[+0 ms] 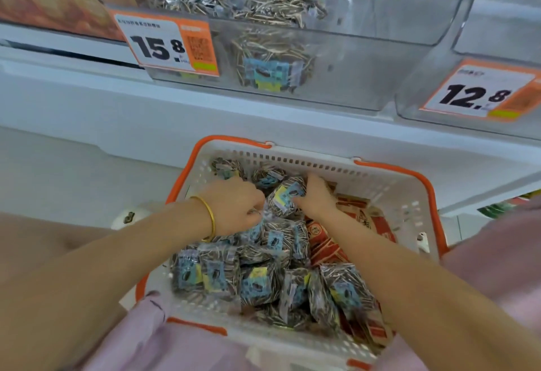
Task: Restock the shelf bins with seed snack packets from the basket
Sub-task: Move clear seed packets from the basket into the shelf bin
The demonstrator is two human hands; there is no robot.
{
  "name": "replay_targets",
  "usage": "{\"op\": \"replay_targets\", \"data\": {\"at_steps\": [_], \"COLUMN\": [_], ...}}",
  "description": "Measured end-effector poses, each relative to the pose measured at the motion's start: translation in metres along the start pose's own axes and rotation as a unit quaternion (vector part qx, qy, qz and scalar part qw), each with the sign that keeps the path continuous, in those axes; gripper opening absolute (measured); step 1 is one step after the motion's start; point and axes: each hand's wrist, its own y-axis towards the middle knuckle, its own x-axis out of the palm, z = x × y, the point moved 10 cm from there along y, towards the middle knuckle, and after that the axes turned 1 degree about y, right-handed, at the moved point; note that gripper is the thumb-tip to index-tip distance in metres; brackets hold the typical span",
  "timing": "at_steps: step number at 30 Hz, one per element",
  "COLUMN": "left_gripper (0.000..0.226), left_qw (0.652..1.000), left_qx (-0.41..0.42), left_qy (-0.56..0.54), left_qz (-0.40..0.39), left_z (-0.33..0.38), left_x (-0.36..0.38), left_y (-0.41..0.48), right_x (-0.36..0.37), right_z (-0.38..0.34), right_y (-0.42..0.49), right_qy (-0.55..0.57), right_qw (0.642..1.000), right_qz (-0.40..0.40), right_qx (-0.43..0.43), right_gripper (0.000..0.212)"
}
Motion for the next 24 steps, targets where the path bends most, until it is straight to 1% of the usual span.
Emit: {"op": "replay_targets", "data": {"at_steps": [3,5,7,9,11,12,13,14,16,18,20,22,24], "left_gripper": [0.042,0.049,0.051,0.045,0.028,0.019,0.015,0.016,0.028,0.037,0.042,0.043,0.038], "left_qw": [0.991,0.981,0.976,0.976,0.98,0.981,0.98,0.975,0.952,0.922,0.885,0.861,0.856], "left_qx": [0.005,0.016,0.024,0.017,0.005,-0.009,-0.028,-0.051,-0.096,-0.121,-0.135,-0.136,-0.126], "left_qy": [0.033,0.05,0.062,0.05,-0.003,-0.049,-0.102,-0.157,-0.268,-0.36,-0.442,-0.489,-0.501], "left_qz": [-0.13,-0.188,-0.206,-0.21,-0.201,-0.188,-0.169,-0.147,-0.109,-0.078,-0.053,-0.034,-0.019], "left_z": [0.007,0.013,0.015,0.013,0.009,0.006,0.0,-0.009,-0.029,-0.042,-0.045,-0.043,-0.042], "left_x": [0.045,0.071,0.09,0.102,0.1,0.093,0.082,0.069,0.047,0.031,0.019,0.013,0.009], "left_y": [0.003,0.003,0.005,0.007,0.011,0.014,0.017,0.02,0.022,0.021,0.018,0.016,0.015], "right_x": [0.002,-0.002,-0.013,-0.03,-0.053,-0.064,-0.075,-0.085,-0.1,-0.105,-0.103,-0.098,-0.092], "right_z": [0.006,0.008,0.007,0.003,-0.005,-0.009,-0.013,-0.017,-0.025,-0.03,-0.031,-0.029,-0.025], "right_y": [0.0,-0.006,-0.017,-0.03,-0.043,-0.049,-0.055,-0.06,-0.069,-0.076,-0.08,-0.082,-0.084], "right_qy": [0.014,0.041,0.069,0.09,0.094,0.102,0.115,0.131,0.155,0.186,0.235,0.286,0.345], "right_qw": [0.999,0.997,0.996,0.995,0.995,0.995,0.993,0.991,0.986,0.981,0.971,0.958,0.938], "right_qz": [-0.021,-0.033,-0.033,-0.025,-0.002,0.012,0.024,0.036,0.045,0.03,0.011,-0.005,-0.023], "right_qx": [0.046,0.054,0.051,0.04,0.016,0.004,-0.006,-0.015,-0.037,-0.048,-0.037,-0.016,0.009], "right_gripper": [0.067,0.067,0.067,0.067,0.067,0.066,0.064,0.062,0.058,0.057,0.057,0.052,0.043]}}
